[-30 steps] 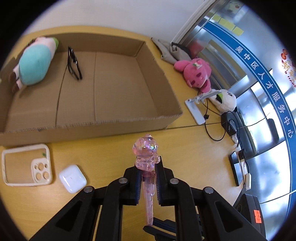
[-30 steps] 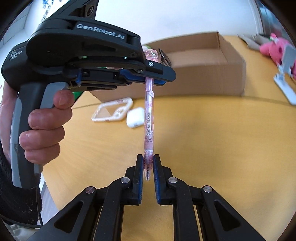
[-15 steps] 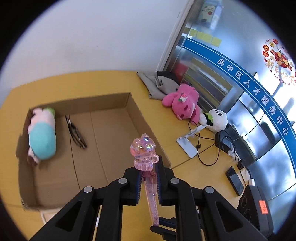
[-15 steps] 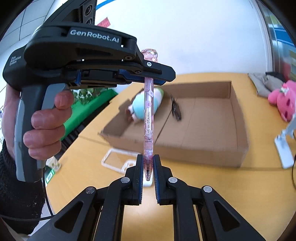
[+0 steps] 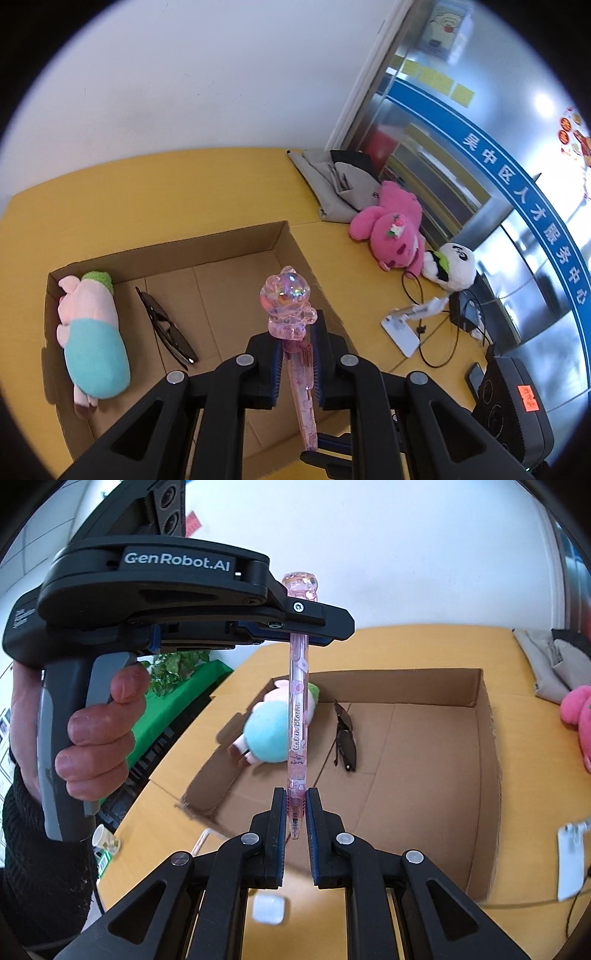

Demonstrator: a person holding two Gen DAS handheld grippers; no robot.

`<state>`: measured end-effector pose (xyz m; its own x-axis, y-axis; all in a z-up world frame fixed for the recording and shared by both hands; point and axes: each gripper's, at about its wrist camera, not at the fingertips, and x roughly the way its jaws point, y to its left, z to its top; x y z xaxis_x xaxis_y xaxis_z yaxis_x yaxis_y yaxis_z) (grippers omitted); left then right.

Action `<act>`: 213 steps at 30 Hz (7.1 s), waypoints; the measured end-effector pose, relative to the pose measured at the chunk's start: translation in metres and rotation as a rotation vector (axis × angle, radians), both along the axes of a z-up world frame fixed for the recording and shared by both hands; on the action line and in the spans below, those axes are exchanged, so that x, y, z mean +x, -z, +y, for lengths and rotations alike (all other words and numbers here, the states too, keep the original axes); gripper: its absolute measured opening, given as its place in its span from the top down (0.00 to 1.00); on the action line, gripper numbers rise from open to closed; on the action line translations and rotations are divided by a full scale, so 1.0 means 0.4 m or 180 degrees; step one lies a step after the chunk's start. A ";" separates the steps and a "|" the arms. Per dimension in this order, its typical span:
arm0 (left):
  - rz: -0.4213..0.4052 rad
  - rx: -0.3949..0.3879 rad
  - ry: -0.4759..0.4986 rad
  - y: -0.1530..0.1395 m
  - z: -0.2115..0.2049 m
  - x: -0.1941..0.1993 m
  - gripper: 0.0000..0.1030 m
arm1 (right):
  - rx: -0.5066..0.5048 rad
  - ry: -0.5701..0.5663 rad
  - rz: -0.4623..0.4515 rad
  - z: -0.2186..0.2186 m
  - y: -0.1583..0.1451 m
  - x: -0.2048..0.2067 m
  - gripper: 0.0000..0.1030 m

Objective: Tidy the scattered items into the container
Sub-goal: 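Lift the pink pen with both grippers and carry it over the box, then open both grippers to drop the pink pen into the box, then withdraw both grippers from the box back over the table, then grasp the white-framed phone case rim with the left gripper, then lift the phone case with both grippers and carry it over the box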

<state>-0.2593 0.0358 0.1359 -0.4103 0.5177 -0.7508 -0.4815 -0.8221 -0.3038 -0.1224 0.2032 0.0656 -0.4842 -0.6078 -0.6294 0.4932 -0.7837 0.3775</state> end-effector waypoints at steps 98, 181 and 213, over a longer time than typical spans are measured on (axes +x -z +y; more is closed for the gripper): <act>0.1222 -0.0280 -0.1391 0.086 -0.314 0.598 0.23 | 0.1015 0.0905 0.0704 -0.057 -0.021 0.300 0.01; -0.0310 -0.0678 -0.1445 0.560 -0.611 0.432 0.92 | 0.1211 0.0101 -0.0330 -0.427 0.404 0.185 0.78; 0.0934 -0.0615 -0.1086 0.005 -0.404 0.369 0.96 | 0.0586 0.0587 0.0776 -0.200 -0.124 0.167 0.91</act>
<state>-0.1119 -0.1257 0.1341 -0.7409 0.1794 -0.6472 -0.2173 -0.9759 -0.0218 -0.0557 0.1233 0.1153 -0.7248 -0.3833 -0.5726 0.3952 -0.9120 0.1102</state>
